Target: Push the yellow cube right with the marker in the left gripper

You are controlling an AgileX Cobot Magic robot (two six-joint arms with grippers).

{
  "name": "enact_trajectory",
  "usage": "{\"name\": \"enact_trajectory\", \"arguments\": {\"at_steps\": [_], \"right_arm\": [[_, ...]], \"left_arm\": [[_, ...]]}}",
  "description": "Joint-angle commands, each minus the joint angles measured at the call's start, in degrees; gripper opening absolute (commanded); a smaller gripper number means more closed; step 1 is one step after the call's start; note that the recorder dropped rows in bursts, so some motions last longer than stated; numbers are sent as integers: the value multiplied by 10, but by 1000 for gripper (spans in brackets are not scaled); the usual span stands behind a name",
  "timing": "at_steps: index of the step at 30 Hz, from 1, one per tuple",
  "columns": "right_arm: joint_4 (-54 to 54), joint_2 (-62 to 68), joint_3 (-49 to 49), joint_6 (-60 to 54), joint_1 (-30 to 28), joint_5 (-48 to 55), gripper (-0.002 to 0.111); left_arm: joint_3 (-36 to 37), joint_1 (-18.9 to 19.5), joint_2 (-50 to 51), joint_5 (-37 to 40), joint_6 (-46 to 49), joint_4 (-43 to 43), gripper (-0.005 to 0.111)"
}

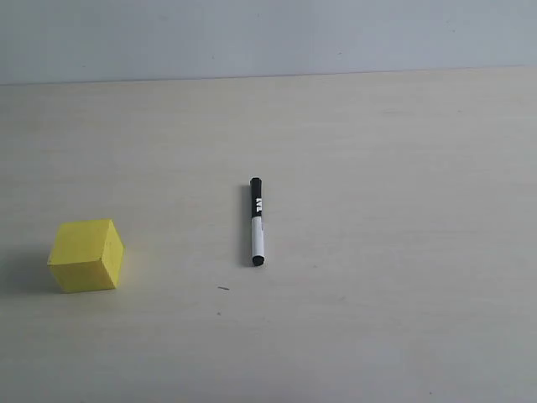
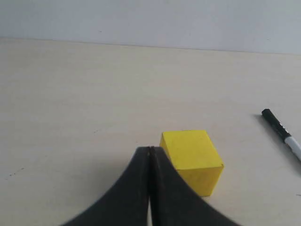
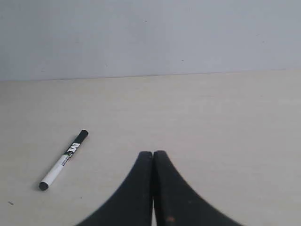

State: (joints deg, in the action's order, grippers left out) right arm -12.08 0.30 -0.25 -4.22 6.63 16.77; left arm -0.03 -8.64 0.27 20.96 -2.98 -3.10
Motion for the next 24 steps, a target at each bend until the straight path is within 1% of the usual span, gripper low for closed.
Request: {"name": "enact_trajectory", "arguments": {"at_steps": [1,13,17,24], "right_arm": [[1,-3,3,-2,1,-4,0],[1,-3,3,-2,1,-4,0],[1,-3,3,-2,1,-4,0],[1,-3,3,-2,1,-4,0]], "left_arm": [[0,2,-3,-3,-5,-2,0],[0,2,-3,-5,1,2,0],[0,2,-3,-1,89,83,0],[0,2,-3,-1,105,118,0]]}}
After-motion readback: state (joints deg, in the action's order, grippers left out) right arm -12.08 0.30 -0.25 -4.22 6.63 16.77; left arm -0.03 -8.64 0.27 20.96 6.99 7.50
